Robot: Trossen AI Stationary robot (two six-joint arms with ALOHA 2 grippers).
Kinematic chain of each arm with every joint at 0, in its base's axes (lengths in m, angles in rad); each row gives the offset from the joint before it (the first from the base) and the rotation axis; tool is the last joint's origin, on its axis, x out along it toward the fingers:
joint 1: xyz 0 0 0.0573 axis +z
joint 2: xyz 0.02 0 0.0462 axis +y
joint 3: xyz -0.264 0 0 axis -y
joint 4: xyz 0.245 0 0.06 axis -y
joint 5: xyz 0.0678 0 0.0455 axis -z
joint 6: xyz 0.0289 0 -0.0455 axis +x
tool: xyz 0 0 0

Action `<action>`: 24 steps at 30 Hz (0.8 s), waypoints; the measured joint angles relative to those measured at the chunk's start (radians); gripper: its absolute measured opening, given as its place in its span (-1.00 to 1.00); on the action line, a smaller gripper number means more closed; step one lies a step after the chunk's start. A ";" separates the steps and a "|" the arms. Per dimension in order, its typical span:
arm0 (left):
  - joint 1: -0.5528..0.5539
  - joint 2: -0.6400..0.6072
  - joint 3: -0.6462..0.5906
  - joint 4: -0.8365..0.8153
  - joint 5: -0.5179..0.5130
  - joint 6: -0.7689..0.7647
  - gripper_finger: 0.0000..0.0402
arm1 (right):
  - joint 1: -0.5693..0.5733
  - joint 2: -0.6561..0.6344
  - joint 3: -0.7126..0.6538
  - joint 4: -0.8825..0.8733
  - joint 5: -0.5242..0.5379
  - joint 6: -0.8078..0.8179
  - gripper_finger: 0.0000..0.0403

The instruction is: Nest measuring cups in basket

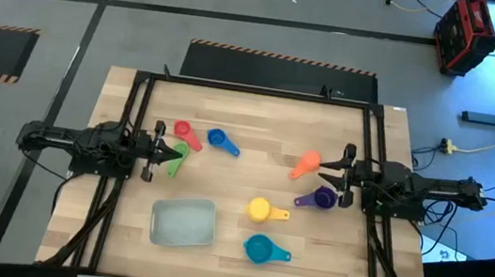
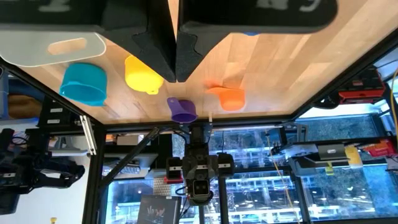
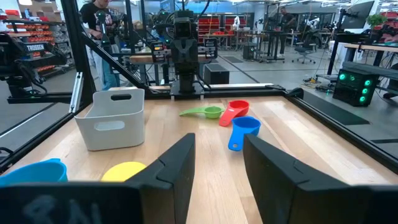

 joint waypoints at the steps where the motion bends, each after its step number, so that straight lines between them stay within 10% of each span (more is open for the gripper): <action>1: 0.000 0.000 0.000 0.000 0.000 0.000 -1.00 | 0.000 0.000 0.000 0.000 0.000 0.000 -0.30; 24: 0.000 0.000 0.000 0.000 0.000 0.000 -1.00 | 0.000 0.000 0.000 0.005 -0.045 0.000 -0.30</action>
